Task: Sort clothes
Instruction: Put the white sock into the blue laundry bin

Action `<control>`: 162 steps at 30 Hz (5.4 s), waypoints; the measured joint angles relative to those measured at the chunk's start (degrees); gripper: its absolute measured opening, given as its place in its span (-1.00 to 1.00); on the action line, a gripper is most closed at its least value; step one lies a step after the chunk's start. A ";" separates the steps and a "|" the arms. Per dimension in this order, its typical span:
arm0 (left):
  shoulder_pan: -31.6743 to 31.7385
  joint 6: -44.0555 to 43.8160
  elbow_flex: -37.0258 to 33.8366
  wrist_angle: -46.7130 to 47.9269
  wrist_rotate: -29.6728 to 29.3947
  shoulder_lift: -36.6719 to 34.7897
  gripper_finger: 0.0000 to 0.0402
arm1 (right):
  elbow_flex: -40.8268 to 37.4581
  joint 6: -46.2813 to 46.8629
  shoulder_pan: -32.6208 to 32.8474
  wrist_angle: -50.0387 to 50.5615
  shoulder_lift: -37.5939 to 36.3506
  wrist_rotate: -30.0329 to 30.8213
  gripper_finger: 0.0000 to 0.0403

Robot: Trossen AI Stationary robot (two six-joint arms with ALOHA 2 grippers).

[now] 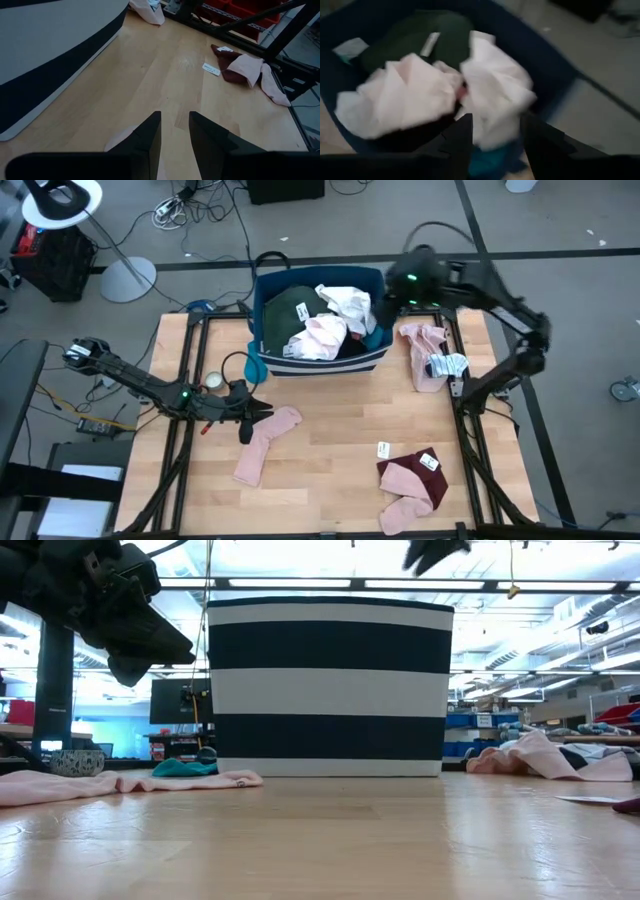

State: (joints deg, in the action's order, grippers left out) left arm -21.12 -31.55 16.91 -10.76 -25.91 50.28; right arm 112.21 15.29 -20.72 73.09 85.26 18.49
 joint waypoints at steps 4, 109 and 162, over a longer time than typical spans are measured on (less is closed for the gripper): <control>0.00 0.02 0.00 -0.02 0.01 0.00 -0.47 | -3.17 4.52 3.98 5.15 -6.65 8.80 -0.18; 0.00 -0.25 0.00 -0.13 -0.01 -0.02 -0.47 | -82.24 17.48 -27.76 -26.22 -32.67 -11.64 -0.50; 0.02 -0.22 0.02 -0.13 -0.05 -0.02 -0.47 | -52.21 18.09 -13.40 -11.72 -32.75 -10.19 -0.90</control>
State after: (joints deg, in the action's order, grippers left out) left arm -21.11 -31.77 16.93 -10.90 -25.96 50.26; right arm 60.01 33.37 -34.12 61.36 52.51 8.29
